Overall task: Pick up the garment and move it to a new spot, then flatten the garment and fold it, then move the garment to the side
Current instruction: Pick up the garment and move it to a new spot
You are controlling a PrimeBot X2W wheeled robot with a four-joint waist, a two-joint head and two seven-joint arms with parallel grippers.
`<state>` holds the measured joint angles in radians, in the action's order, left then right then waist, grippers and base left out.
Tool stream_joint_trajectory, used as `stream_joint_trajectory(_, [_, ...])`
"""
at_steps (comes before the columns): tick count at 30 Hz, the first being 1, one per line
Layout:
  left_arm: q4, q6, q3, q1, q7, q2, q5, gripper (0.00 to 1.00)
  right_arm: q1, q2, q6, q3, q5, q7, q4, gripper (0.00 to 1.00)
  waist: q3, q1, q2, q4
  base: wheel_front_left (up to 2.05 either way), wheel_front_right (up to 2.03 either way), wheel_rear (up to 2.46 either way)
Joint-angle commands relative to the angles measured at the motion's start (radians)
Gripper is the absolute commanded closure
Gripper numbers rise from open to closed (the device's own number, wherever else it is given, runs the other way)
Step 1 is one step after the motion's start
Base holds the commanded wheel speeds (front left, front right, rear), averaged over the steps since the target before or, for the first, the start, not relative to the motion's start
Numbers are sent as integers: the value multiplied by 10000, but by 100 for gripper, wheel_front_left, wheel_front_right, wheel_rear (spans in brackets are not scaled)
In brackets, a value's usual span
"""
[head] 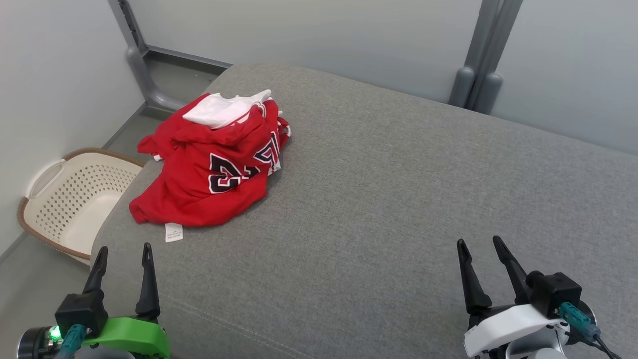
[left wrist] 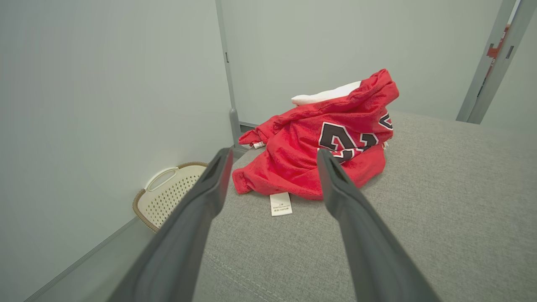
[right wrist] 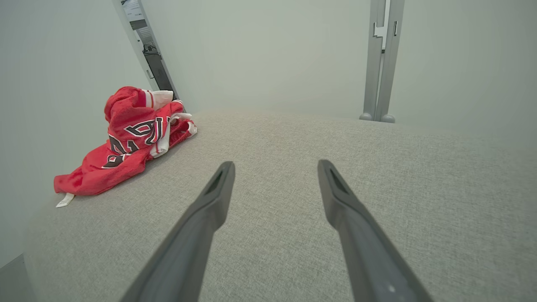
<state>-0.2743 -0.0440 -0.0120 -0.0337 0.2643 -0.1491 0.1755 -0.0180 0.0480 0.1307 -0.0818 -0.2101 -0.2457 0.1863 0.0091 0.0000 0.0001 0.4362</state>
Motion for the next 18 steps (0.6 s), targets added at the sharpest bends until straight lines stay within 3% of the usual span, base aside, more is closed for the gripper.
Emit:
stream_joint_trajectory(1, [-10, 11, -45, 85, 3, -80, 20, 0, 26, 41, 1, -20, -56, -42, 43, 0, -27, 0, -1, 272, 0, 0, 0])
stream_joint_trajectory(10, [-44, 56, -101, 188, 3, -117, -7, 0, 137, 42, 1, -122, -99, -106, 192, 0, -39, 0, -1, 428, 0, 0, 0])
stream_joint_trajectory(18, [-82, 89, -149, 41, 3, -134, 52, 0, 218, 42, 1, -170, -77, -139, 268, 0, 42, 0, -1, 178, 0, 0, 0])
